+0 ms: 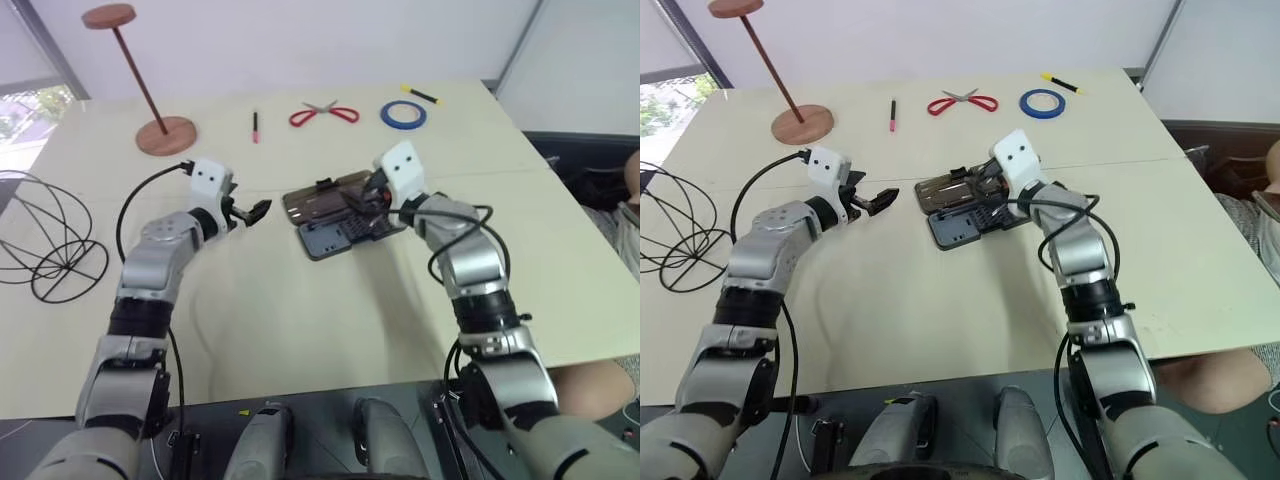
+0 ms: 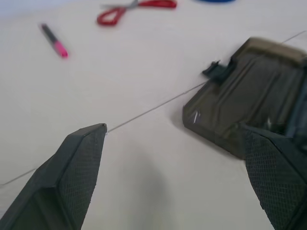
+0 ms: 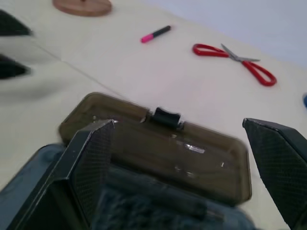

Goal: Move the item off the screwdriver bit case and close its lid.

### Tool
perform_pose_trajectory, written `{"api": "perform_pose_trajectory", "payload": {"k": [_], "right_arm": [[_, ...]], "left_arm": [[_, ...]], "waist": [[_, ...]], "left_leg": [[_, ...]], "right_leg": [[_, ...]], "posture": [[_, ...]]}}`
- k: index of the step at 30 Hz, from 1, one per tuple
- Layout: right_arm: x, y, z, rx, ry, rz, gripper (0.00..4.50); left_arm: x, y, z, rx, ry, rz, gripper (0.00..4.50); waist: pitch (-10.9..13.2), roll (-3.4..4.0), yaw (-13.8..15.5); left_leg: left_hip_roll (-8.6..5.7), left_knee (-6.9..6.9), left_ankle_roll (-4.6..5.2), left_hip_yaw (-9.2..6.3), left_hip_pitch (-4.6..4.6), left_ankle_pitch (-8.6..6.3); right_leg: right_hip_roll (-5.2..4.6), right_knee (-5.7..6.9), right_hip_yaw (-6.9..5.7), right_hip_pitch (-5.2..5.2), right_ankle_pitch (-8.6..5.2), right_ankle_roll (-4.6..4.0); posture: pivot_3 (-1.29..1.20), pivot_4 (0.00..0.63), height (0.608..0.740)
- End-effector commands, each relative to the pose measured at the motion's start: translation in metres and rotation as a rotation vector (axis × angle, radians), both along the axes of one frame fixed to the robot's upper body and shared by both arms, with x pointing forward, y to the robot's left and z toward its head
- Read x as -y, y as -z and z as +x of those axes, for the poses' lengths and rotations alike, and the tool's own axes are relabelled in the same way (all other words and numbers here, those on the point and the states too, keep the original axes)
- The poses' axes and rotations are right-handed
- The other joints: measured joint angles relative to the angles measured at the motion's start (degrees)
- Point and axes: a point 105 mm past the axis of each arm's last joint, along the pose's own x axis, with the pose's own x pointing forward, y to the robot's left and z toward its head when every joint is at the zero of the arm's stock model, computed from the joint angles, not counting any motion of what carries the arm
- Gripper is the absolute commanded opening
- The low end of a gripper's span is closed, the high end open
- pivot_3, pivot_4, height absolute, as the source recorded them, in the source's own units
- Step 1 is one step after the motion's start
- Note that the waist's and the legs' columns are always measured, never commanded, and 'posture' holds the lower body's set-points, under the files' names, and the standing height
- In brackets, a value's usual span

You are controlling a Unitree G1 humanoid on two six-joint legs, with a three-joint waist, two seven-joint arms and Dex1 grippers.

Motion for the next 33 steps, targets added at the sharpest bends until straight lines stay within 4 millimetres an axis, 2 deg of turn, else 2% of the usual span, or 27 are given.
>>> {"api": "perform_pose_trajectory", "payload": {"k": [1, 7, 14, 18, 25, 28, 33], "right_arm": [[0.001, -0.020, -0.017, 0.061, 0.036, 0.043, 4.46], [0.018, -0.016, -0.024, 0.041, 0.158, 0.093, 4.46], [0.025, -0.019, -0.025, 0.044, 0.207, 0.116, 4.46], [0.025, -0.020, -0.025, 0.048, 0.213, 0.114, 4.46], [0.024, -0.024, -0.022, 0.059, 0.208, 0.107, 4.46], [0.023, -0.025, -0.022, 0.061, 0.207, 0.106, 4.50], [0.025, -0.026, -0.020, 0.064, 0.217, 0.106, 4.50]], "left_arm": [[0.011, -0.004, 0.011, -0.001, 0.042, 0.029, 4.50], [0.040, -0.009, 0.022, -0.051, 0.097, 0.002, 4.50], [0.056, -0.004, 0.030, -0.120, 0.027, 0.000, 4.50], [0.057, 0.002, 0.032, -0.142, -0.023, 0.039, 4.50], [0.045, 0.018, 0.033, -0.187, -0.155, 0.098, 4.50], [0.043, 0.022, 0.032, -0.198, -0.172, 0.099, 3.62], [0.043, 0.028, 0.030, -0.233, -0.197, 0.078, 1.12]], "waist": [[0.00, 0.00, 0.05], [0.00, -0.02, 0.38], [0.01, -0.02, 0.09], [0.01, -0.02, 0.12], [0.00, -0.02, 0.24], [0.00, -0.02, 0.07], [0.00, -0.01, -0.21]], "left_leg": [[0.01, 0.01, 0.00, 0.03, 0.00, 0.00], [-0.01, 0.05, 0.00, 0.08, -0.02, 0.01], [-0.01, 0.04, 0.00, 0.10, -0.01, 0.01], [-0.01, 0.04, 0.00, 0.10, 0.00, 0.01], [-0.01, 0.05, 0.00, 0.08, 0.00, 0.01], [-0.01, 0.04, 0.00, 0.08, 0.01, 0.01], [0.02, 0.03, 0.00, 0.07, 0.06, 0.01]], "right_leg": [[0.01, 0.02, 0.00, -0.02, 0.00, 0.00], [0.00, 0.06, 0.00, -0.01, -0.01, 0.00], [0.00, 0.09, 0.00, -0.01, -0.01, 0.01], [0.00, 0.11, 0.00, -0.02, -0.01, 0.01], [0.00, 0.11, 0.00, -0.01, -0.01, 0.01], [0.00, 0.12, 0.00, -0.01, -0.01, 0.01], [0.01, 0.15, 0.00, -0.01, -0.01, 0.01]], "posture": [[0.00, 0.150, 0.740], [0.00, 0.150, 0.740], [0.00, 0.150, 0.740], [0.00, 0.150, 0.740], [0.00, 0.150, 0.740], [0.00, 0.150, 0.740], [0.00, 0.150, 0.740]]}}
